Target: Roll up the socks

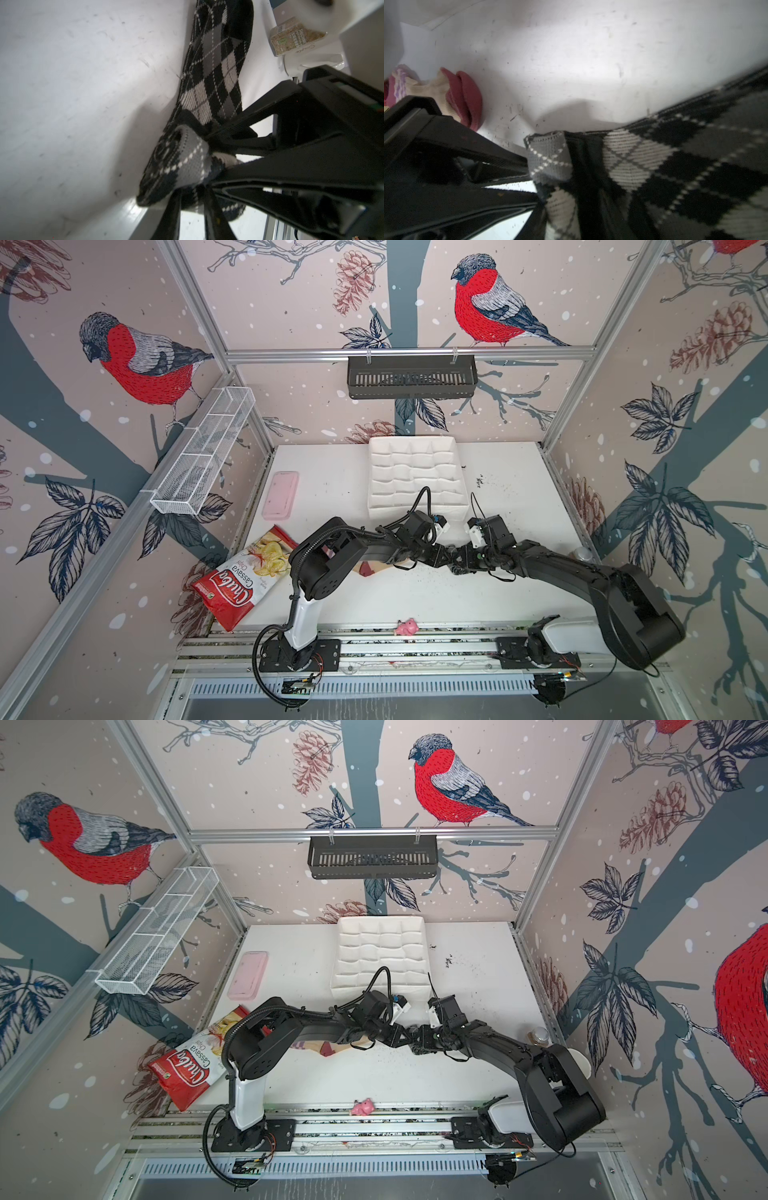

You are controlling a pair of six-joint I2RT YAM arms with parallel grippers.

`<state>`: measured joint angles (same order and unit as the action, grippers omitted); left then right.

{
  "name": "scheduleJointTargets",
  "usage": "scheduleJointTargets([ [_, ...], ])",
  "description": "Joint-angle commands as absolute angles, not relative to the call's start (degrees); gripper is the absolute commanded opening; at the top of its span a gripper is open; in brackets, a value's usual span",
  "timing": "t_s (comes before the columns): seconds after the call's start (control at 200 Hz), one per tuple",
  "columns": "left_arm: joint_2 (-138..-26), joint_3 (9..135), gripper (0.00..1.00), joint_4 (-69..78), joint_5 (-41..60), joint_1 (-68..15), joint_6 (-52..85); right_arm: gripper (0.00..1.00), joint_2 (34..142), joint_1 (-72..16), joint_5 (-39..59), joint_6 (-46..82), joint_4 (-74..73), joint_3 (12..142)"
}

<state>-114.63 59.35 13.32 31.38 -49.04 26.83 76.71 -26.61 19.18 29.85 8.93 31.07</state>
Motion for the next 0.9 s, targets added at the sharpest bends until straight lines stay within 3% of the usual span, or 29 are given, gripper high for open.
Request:
scheduleJointTargets([
  [0.0,-115.7,59.3,0.22,5.2,27.6,-49.3,26.4,0.42,75.0,-26.9,18.9,29.4,12.0,31.8],
  [0.07,-115.4,59.5,0.22,4.9,27.6,-49.3,26.4,0.41,74.1,-26.9,17.8,29.1,12.7,32.2],
  [0.22,-112.9,58.7,0.23,4.6,26.9,-49.3,26.3,0.18,74.1,-25.7,17.8,28.4,13.2,32.3],
  [0.345,-110.7,56.0,0.30,5.9,26.7,-49.0,27.2,0.07,75.0,-24.1,19.8,28.6,11.5,30.9],
  [0.575,-108.8,45.9,0.40,23.3,33.3,-45.9,35.5,0.04,78.8,-18.8,31.1,31.6,2.3,24.9],
  [0.896,-110.0,42.9,0.40,31.8,34.3,-44.7,40.2,0.03,80.5,-17.3,46.2,43.0,-15.4,18.2],
])
